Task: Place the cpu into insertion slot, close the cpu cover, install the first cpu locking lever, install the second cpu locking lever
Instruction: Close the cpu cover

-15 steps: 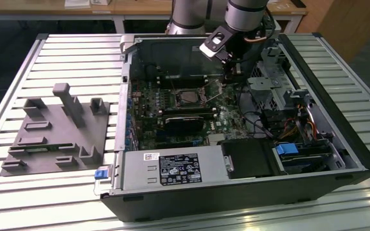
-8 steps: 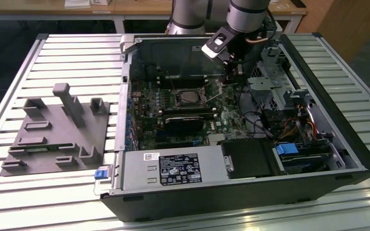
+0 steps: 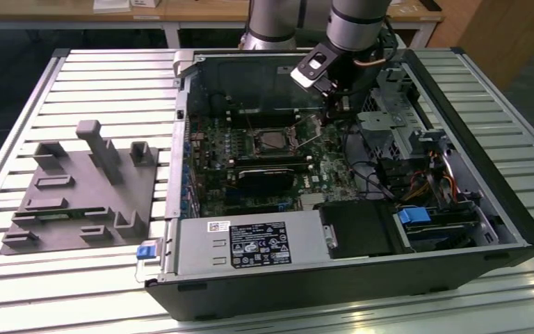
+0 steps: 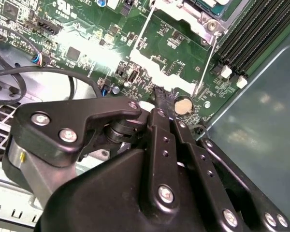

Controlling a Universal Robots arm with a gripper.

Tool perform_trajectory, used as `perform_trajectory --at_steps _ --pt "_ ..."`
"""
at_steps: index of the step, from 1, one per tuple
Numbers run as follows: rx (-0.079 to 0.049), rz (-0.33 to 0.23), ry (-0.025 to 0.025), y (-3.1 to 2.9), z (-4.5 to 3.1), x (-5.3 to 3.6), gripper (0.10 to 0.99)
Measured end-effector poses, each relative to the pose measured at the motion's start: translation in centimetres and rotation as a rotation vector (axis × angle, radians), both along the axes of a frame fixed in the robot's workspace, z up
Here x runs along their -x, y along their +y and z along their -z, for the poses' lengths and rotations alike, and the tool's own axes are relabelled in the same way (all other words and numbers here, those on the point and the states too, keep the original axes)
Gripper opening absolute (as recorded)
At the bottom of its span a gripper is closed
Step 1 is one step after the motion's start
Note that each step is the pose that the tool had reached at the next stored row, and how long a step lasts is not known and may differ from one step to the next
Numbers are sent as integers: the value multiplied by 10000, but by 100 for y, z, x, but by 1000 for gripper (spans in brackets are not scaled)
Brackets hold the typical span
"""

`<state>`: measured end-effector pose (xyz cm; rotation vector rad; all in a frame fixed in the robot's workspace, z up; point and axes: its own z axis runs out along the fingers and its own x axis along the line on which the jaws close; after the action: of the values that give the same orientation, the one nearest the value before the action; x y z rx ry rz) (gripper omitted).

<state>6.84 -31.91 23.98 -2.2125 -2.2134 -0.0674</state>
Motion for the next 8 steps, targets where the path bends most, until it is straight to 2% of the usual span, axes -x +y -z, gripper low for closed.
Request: perform_trajectory --at_steps 3,8 --pt "1 -1 0 0 8 38 106" --pt "1 0 0 0 10 150 106"
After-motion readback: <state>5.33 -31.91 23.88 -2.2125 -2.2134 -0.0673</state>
